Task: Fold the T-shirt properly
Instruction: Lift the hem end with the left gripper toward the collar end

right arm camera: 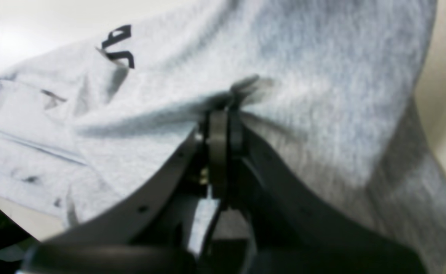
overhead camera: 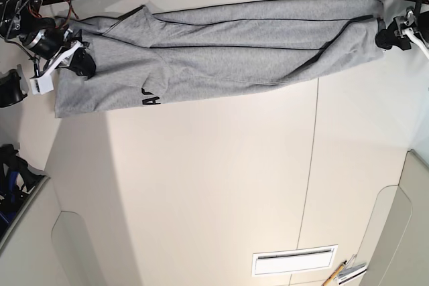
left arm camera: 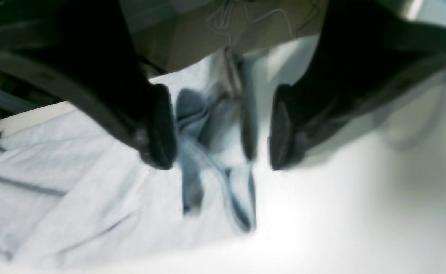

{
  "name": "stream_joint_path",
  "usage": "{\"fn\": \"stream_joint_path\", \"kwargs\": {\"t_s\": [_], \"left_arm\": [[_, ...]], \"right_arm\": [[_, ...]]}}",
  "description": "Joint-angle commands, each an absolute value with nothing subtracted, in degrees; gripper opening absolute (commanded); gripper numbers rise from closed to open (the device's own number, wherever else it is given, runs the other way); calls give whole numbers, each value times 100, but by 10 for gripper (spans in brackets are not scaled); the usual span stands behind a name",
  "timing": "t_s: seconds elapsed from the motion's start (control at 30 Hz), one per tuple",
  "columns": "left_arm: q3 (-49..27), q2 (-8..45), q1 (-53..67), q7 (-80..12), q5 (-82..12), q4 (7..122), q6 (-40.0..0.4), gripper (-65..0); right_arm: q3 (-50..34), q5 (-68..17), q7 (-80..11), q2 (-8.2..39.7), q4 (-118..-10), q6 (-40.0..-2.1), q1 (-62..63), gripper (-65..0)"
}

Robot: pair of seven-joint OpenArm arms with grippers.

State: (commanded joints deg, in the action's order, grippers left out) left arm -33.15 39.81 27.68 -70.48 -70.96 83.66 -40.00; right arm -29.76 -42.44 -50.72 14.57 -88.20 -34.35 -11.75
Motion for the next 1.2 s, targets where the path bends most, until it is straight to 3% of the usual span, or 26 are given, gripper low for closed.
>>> {"fn": "stream_joint_path", "kwargs": {"t_s": [0.8,0.87,0.97,1.0,1.2], "left_arm": [[-3295,3203,2794,-7111,-7544,8346,-4000,-192],[-3291,3205,2794,-7111,-7540,8346,-4000,-297],[-3291,3205,2790,-7043,-7531,8346,-4000,-590],[-3291,3205,2768,-7022,-7472,8344,-4000,-650],[-3304,3245,2477,-6790,-6845,8355,-4000,-650]], "right_arm": [[-2976,-4545,-5111,1444,-8823,-3430,-1114,-650],[-2976,-4545,-5124,1444,-8823,-3430,-1111,-650],[-2976,-4547,-5127,1444,-8823,-3430,-1114,-650],[-2976,-4545,-5131,1444,-8823,-3430,-1114,-650],[-3116,-5461,-5734,1444,-8925,-3437,-1100,-650]]}}
